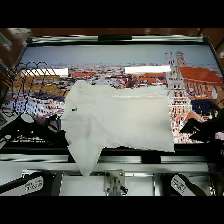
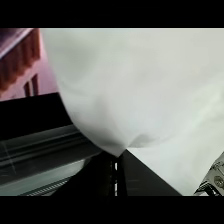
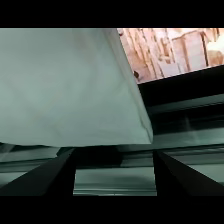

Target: Fold the shirts.

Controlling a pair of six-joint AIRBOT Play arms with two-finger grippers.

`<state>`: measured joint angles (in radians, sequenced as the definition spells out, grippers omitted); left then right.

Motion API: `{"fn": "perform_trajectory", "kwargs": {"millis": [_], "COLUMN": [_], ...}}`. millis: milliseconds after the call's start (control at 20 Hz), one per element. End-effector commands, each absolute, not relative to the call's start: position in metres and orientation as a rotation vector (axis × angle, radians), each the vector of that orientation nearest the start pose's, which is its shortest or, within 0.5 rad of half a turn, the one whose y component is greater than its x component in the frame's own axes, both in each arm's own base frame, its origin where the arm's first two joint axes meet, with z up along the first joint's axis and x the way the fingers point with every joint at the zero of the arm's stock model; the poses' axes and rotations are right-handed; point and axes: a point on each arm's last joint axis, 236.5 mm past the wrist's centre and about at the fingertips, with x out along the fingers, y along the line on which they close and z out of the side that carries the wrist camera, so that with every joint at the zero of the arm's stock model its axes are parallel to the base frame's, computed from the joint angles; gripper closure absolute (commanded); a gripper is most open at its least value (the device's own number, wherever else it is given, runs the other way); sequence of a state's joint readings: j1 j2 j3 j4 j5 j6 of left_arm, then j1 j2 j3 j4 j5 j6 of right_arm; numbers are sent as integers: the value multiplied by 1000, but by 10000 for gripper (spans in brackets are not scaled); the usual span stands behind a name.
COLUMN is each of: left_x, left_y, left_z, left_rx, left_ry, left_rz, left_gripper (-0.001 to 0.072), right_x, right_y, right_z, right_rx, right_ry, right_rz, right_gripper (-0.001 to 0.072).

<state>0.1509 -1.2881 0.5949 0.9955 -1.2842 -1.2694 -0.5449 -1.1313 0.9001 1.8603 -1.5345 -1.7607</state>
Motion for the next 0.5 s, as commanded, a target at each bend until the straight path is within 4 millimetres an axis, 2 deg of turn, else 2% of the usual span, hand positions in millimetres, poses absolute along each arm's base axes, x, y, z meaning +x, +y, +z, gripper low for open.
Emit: {"fn": "perform_trajectory", "kwargs": {"millis": [0,50,200,300,450], "left_x": [198,200,205,208,209], "left_y": [-96,-95,-95,-94,-94], "left_z": [-102,-100,-95,-95,-95], "left_rx": [-574,-568,-558,-556,-556], "left_ry": [1780,1769,1745,1737,1733], "left_rz": [-381,-385,-387,-386,-384], "left_gripper": [675,675,675,676,675], "right_x": [201,195,181,184,183], "right_y": [-42,-44,-69,-59,-38], "right_z": [-58,-64,-75,-77,-92], "right_rx": [595,565,461,507,612], "right_ry": [1674,1688,1733,1729,1775], "right_rz": [1,5,-81,-52,12], "right_gripper": [127,127,127,127,128]}}
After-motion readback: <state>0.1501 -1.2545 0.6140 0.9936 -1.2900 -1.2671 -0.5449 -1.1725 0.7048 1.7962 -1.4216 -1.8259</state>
